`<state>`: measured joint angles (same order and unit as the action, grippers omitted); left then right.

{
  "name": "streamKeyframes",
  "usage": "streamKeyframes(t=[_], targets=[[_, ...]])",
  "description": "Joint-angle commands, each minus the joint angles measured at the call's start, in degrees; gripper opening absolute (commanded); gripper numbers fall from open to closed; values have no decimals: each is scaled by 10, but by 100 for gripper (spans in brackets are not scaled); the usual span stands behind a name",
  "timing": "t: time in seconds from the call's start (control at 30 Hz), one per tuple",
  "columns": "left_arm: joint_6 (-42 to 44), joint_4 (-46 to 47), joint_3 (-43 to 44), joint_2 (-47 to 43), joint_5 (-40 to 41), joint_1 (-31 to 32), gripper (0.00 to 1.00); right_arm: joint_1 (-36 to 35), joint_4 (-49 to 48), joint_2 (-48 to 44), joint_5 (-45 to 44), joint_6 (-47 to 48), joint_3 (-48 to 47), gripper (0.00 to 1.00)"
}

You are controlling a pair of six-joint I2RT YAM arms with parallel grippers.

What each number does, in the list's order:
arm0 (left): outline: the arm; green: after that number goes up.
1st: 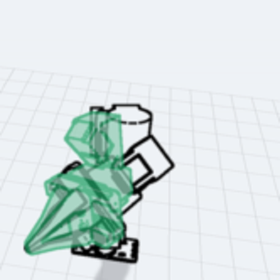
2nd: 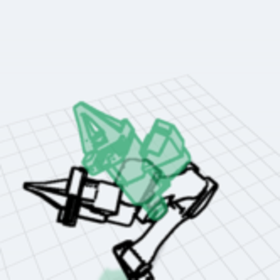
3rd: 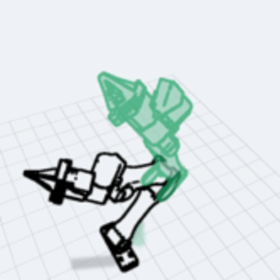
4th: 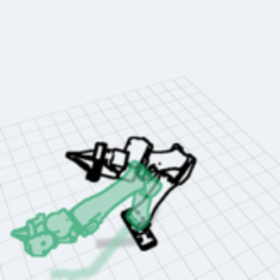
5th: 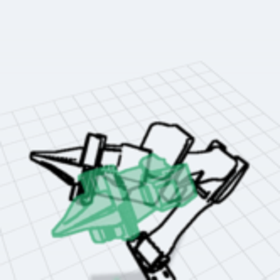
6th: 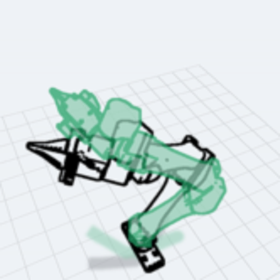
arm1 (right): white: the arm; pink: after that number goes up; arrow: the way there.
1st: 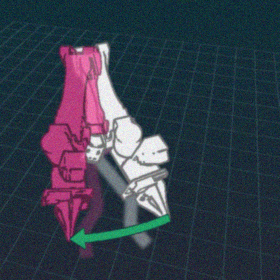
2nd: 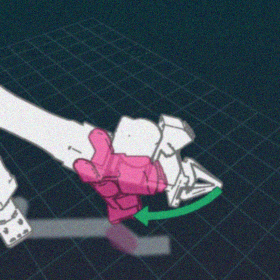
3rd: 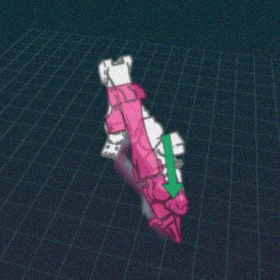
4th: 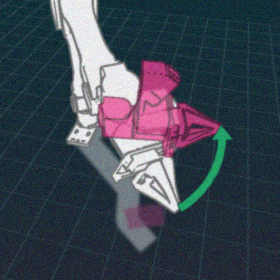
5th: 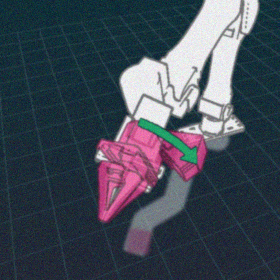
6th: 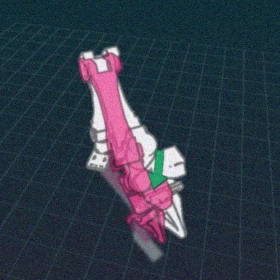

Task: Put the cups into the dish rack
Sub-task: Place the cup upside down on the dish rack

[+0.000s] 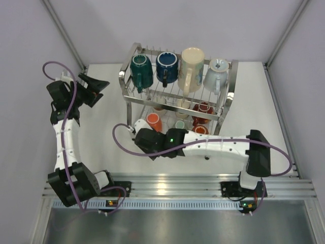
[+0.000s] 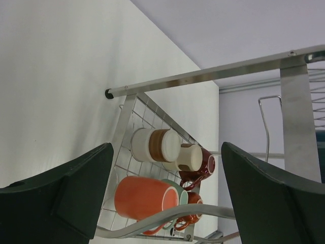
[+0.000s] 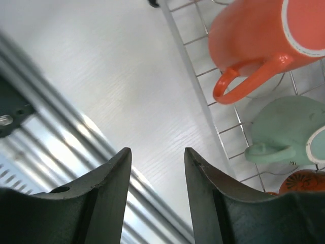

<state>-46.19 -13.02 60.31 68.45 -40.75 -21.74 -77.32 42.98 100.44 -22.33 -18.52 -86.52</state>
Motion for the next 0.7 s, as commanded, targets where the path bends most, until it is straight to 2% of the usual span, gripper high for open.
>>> streamKeyframes(t=[0.0,0.2,0.3,0.5,0.57,0.6,0.67], targets=[[43,41,0,-40,-49,3,92,-13,16,-93,47,-13,-60,47],[77,41,-51,-131,-53,45,91,-17,-10,-188,66,-73,-45,48],[80,12,-81,-189,-49,50,91,-29,-15,-230,62,-95,-30,50],[107,-61,-91,-287,-24,64,89,-46,-60,-332,50,-152,31,62],[116,-97,-80,-306,-12,78,89,-52,-75,-366,38,-163,54,69],[128,-108,-75,-311,-9,82,89,-54,-76,-377,33,-165,60,79],[134,-129,-68,-321,-5,98,88,-58,-81,-403,15,-169,75,87]])
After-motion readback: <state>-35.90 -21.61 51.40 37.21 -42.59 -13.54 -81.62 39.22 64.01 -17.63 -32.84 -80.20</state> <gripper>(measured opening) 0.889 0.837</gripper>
